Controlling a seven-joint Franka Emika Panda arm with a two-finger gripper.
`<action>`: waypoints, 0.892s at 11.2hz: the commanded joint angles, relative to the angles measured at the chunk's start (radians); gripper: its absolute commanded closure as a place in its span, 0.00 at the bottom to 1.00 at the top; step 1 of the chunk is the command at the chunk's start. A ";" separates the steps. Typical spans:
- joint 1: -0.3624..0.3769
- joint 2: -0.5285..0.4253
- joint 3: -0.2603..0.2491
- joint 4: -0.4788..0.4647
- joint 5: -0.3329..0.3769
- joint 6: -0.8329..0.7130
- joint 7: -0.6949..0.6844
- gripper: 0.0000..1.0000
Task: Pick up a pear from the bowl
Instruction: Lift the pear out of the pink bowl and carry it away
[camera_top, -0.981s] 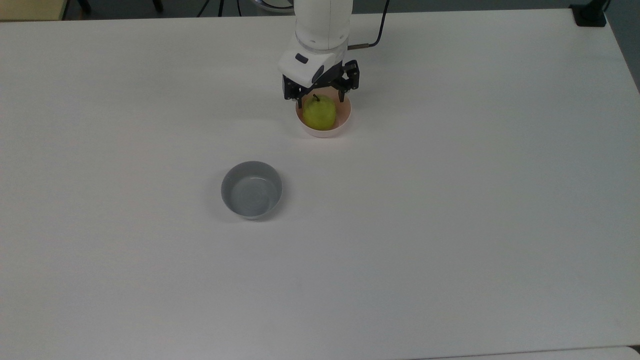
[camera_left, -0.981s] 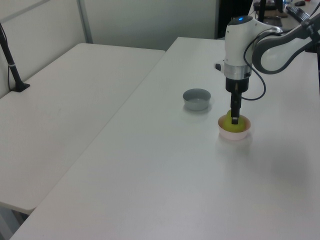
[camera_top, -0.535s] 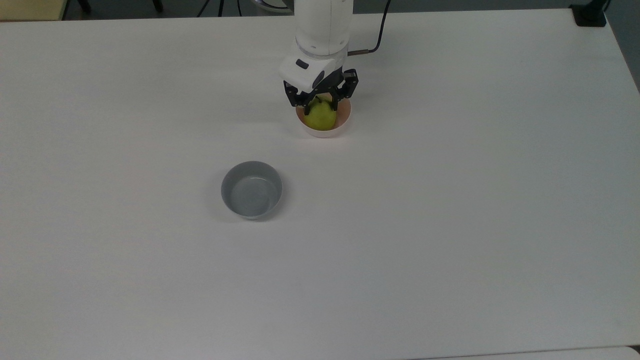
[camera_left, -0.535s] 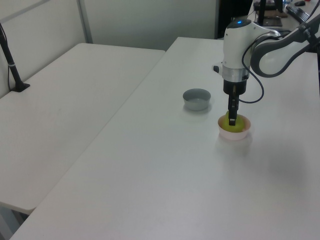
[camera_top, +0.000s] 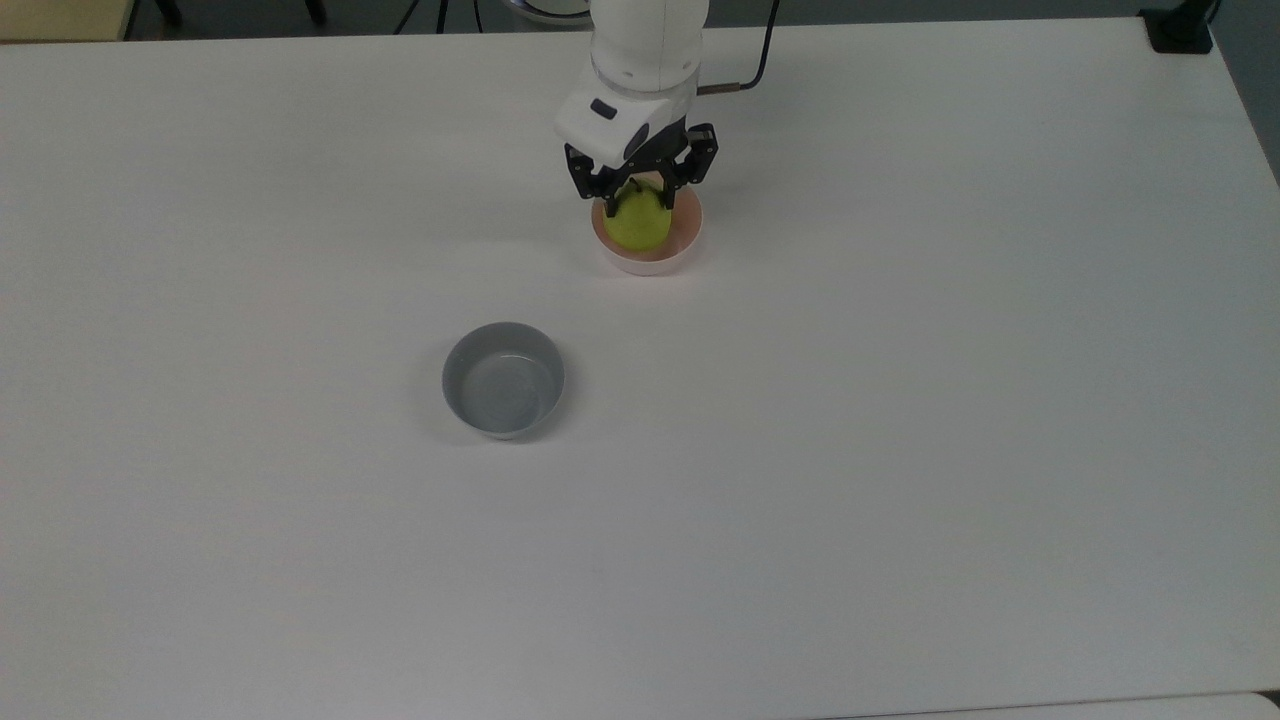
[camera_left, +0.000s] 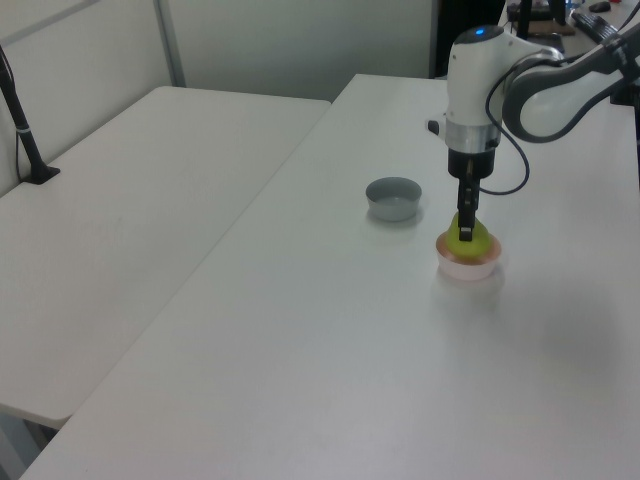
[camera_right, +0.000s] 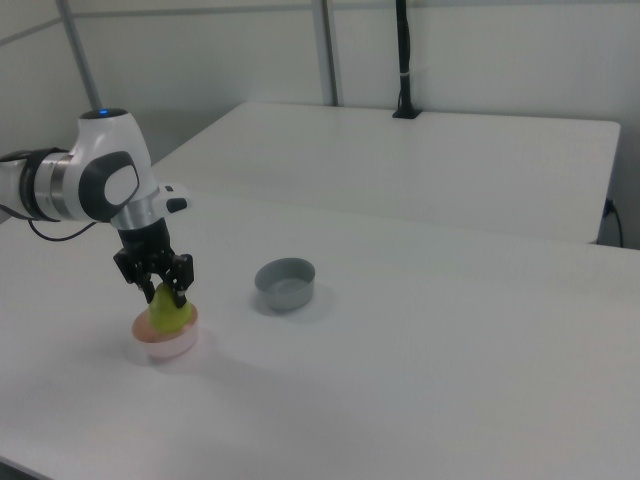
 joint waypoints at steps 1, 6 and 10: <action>-0.002 -0.063 -0.001 0.038 -0.005 -0.077 0.010 1.00; -0.068 -0.111 -0.144 0.262 0.033 -0.279 -0.226 1.00; -0.097 -0.100 -0.328 0.289 0.019 -0.313 -0.497 1.00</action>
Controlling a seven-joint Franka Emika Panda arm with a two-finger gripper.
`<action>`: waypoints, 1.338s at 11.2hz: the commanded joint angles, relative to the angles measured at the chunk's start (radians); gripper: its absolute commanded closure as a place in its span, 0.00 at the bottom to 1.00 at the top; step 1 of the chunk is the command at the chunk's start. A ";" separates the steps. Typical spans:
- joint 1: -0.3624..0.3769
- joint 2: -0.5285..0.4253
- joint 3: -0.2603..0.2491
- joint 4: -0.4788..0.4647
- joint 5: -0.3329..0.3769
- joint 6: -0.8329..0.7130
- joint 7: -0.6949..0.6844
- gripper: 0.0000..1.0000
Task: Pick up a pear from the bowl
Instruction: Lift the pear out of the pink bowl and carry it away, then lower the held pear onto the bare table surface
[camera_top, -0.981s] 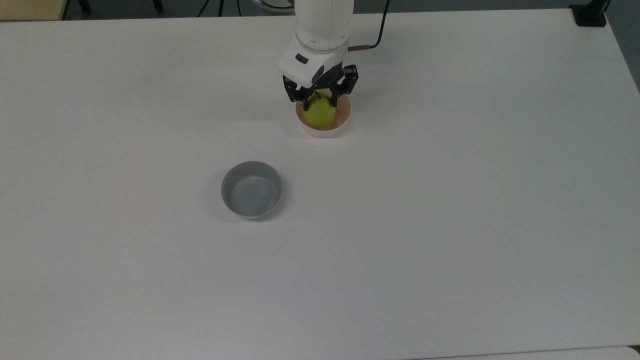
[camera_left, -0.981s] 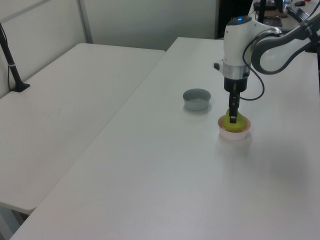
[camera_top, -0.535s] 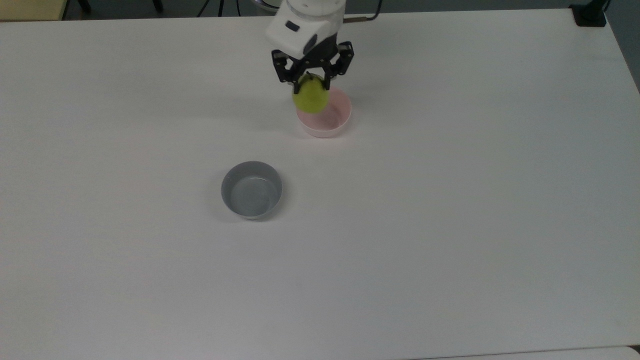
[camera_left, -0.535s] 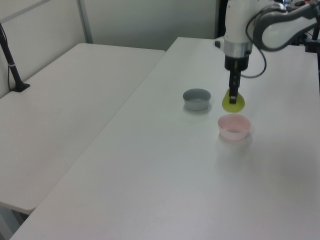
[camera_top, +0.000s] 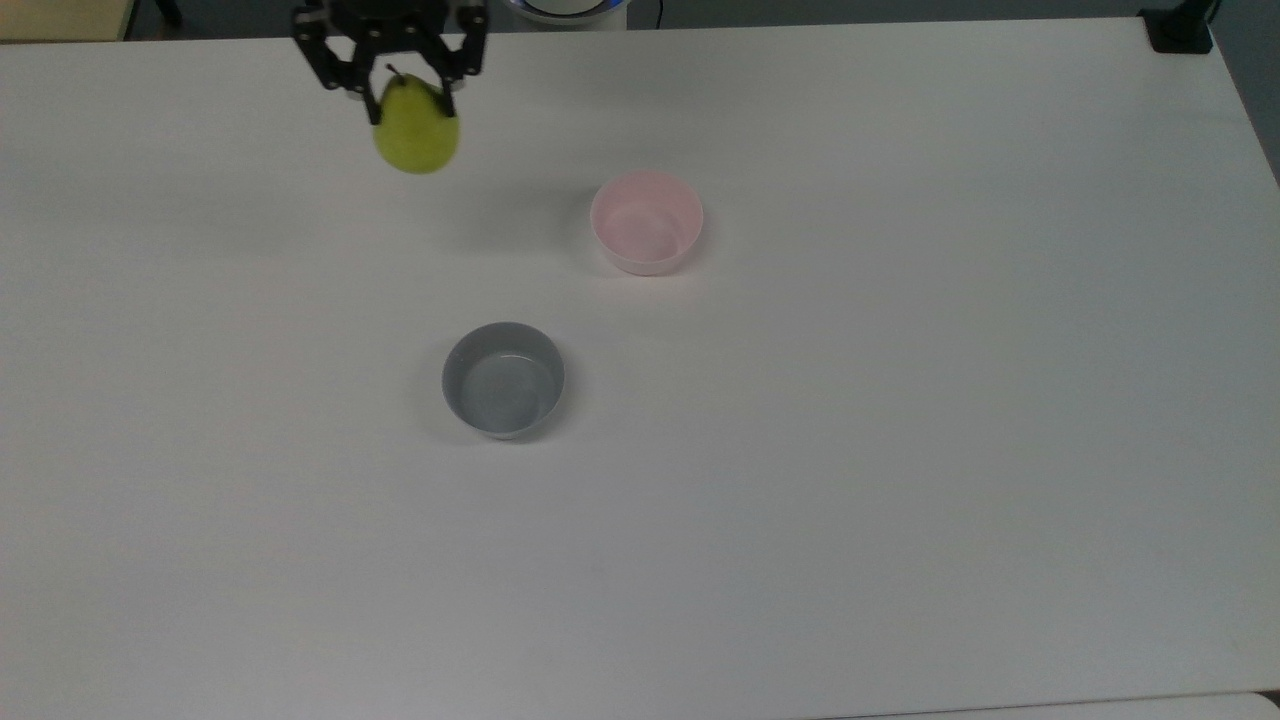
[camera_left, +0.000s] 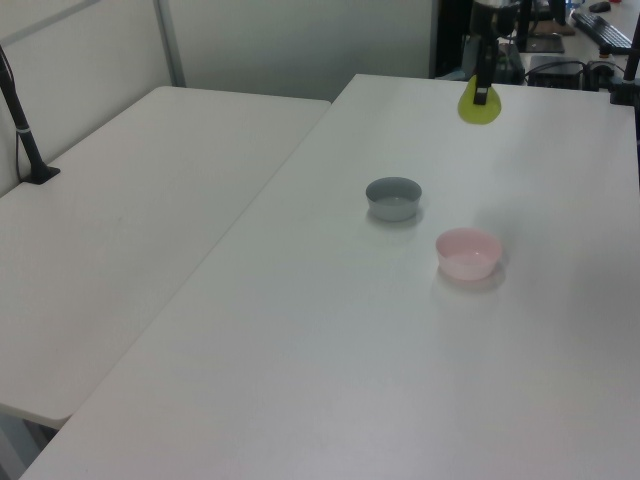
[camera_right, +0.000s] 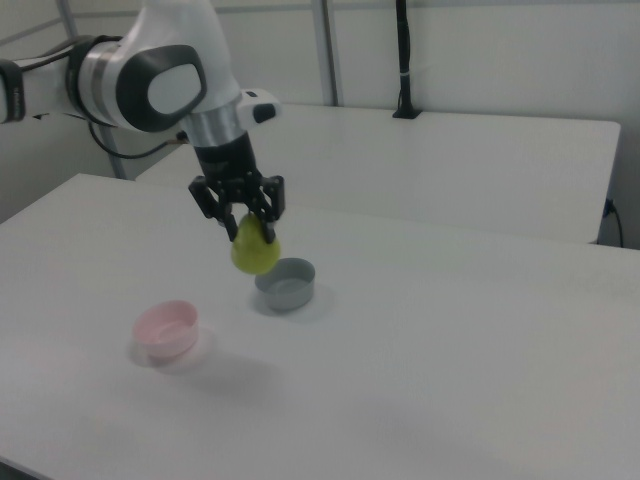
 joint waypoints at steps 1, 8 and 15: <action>-0.023 0.019 -0.119 0.000 0.006 -0.013 -0.190 1.00; -0.040 0.242 -0.204 -0.058 0.007 0.296 -0.167 1.00; -0.035 0.319 -0.204 -0.134 0.005 0.399 -0.090 1.00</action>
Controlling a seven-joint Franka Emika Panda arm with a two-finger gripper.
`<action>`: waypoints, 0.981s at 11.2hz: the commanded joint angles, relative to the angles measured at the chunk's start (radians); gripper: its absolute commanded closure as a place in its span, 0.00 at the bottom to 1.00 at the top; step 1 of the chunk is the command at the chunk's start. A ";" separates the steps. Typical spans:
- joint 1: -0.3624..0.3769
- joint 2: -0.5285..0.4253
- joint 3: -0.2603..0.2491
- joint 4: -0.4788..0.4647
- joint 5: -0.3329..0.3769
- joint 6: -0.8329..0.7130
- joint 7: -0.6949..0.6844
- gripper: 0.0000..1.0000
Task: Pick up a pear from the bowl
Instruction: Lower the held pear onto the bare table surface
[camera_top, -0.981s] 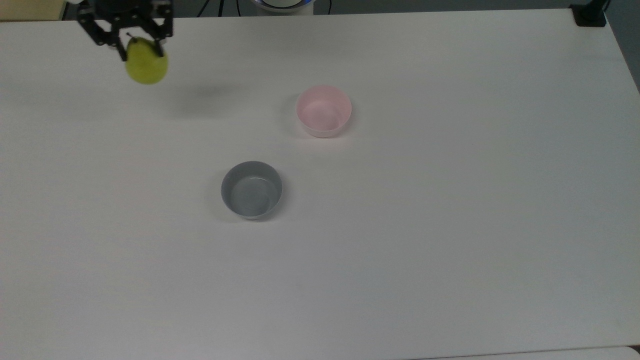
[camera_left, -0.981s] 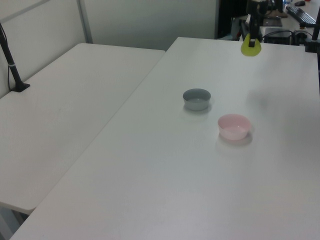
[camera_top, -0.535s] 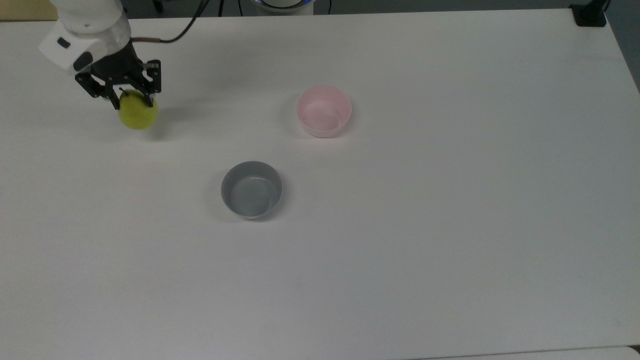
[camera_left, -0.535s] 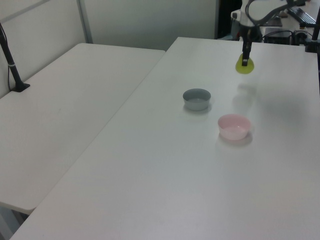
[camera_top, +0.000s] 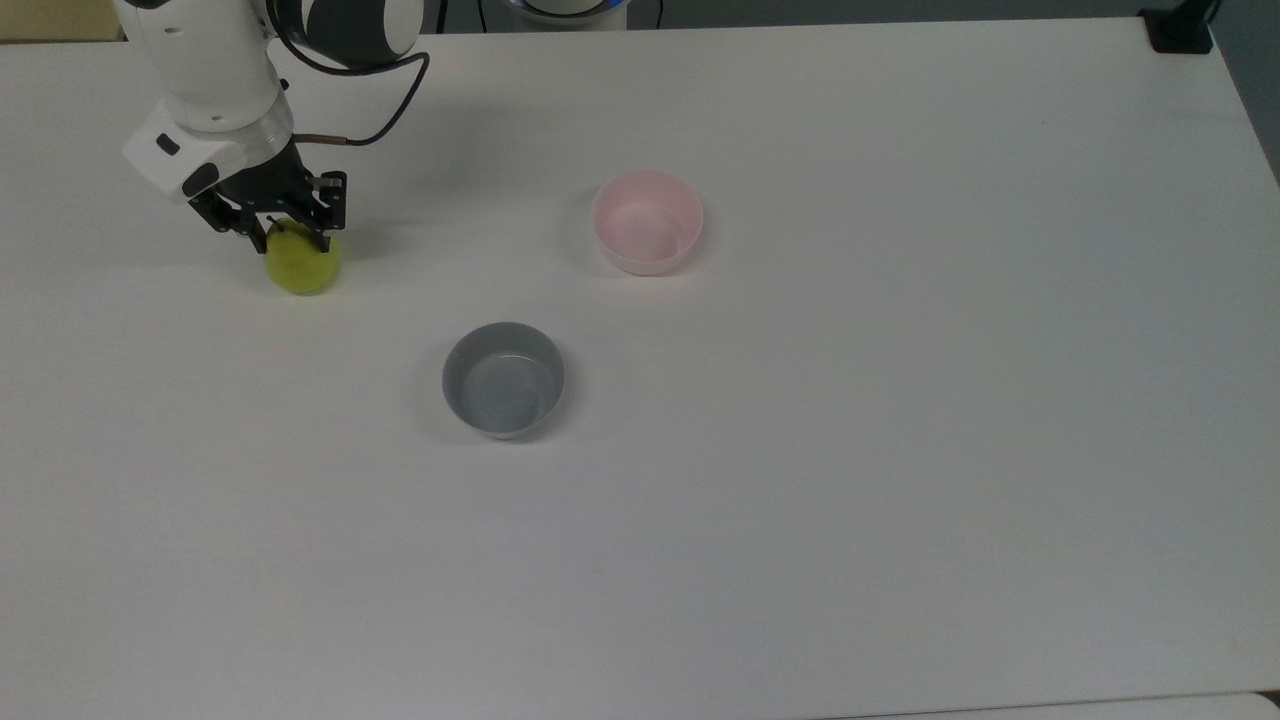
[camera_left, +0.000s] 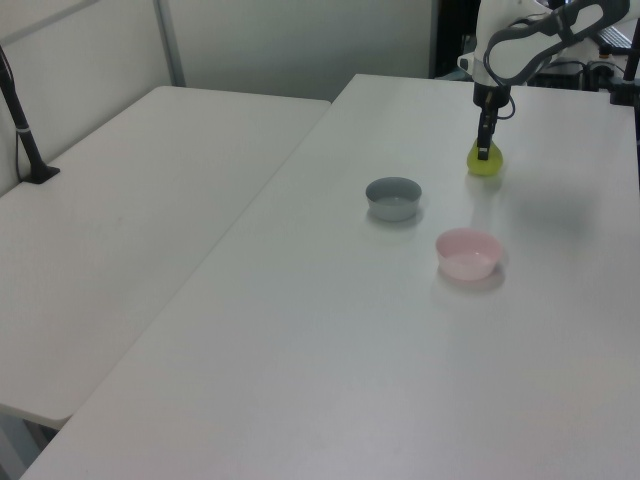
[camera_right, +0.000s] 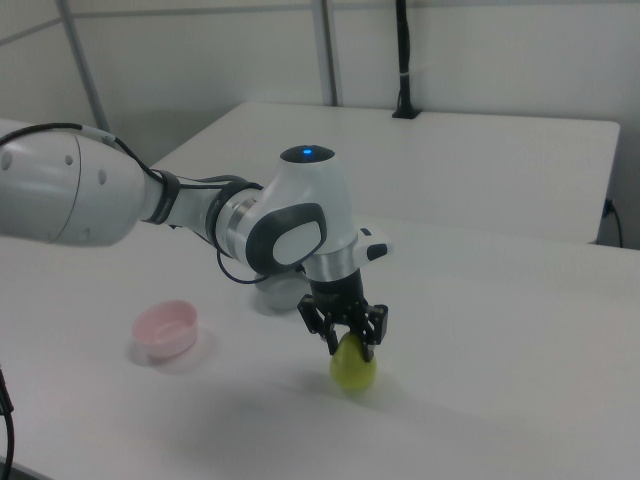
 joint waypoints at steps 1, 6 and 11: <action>0.007 0.004 -0.006 -0.030 0.009 0.025 0.026 0.82; 0.003 -0.019 -0.006 -0.012 0.017 0.007 0.064 0.00; 0.017 -0.104 -0.003 0.033 -0.001 -0.085 0.089 0.00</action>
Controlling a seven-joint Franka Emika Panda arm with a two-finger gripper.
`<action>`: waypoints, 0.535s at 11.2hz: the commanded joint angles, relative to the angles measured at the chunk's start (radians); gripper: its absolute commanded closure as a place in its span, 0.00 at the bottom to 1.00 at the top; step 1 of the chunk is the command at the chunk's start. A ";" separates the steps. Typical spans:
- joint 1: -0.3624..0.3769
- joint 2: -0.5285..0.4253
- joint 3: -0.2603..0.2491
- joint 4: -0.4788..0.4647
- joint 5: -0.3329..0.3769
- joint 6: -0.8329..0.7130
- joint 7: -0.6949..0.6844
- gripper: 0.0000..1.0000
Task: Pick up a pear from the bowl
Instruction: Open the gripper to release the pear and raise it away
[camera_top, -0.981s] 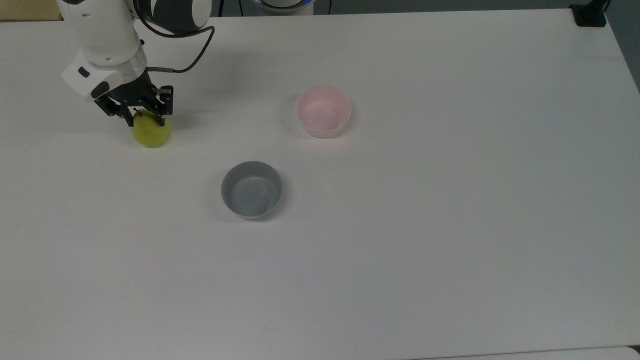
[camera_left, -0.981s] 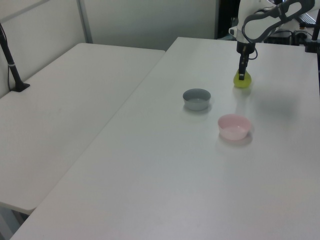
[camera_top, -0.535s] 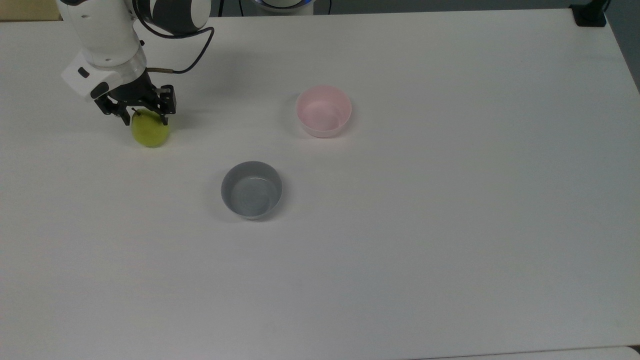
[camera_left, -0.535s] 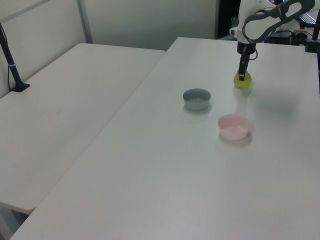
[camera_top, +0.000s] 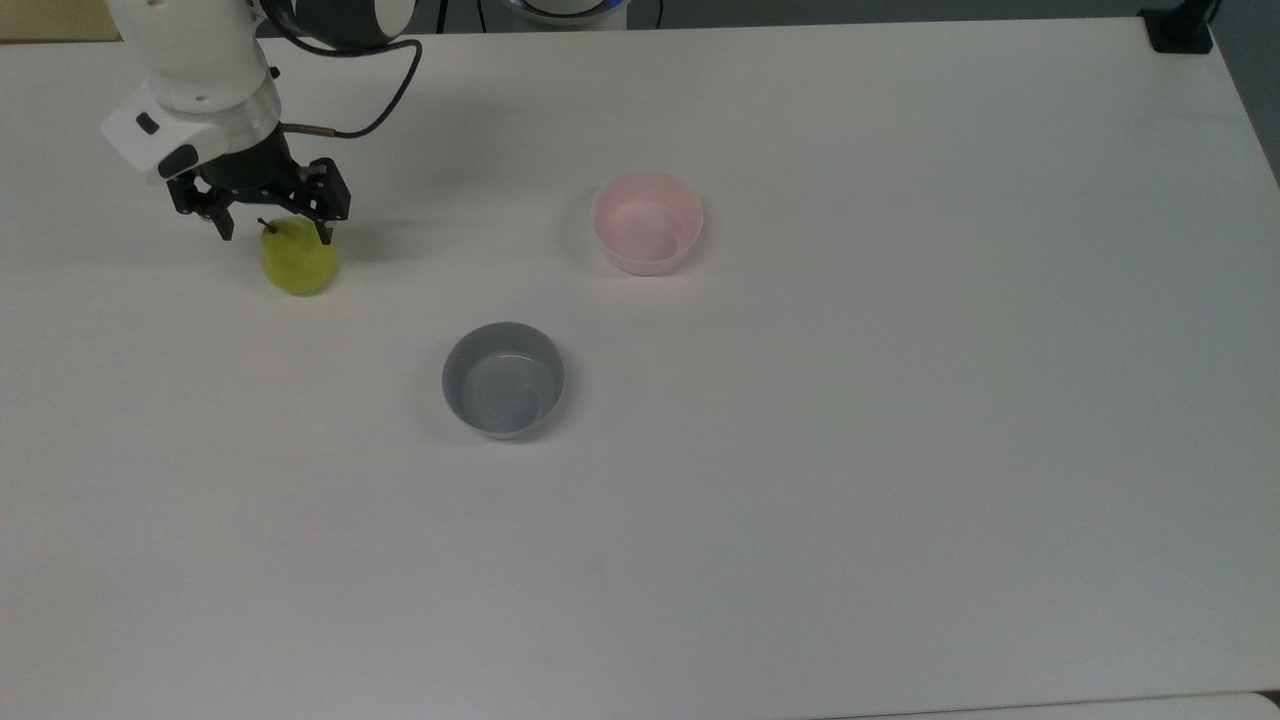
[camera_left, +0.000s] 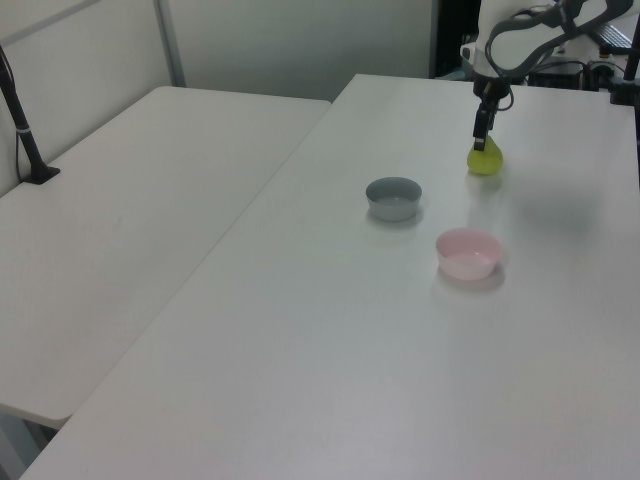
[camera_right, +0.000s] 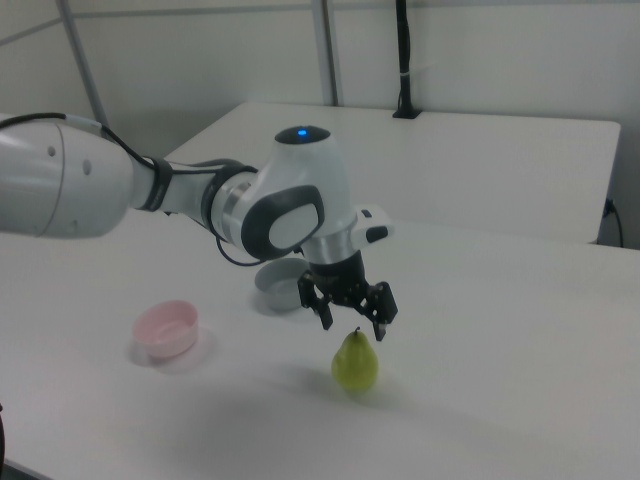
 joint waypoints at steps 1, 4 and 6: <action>0.020 -0.104 0.007 0.047 -0.006 -0.167 0.056 0.00; 0.061 -0.175 0.025 0.217 -0.003 -0.454 0.199 0.00; 0.107 -0.224 0.025 0.305 0.006 -0.608 0.290 0.00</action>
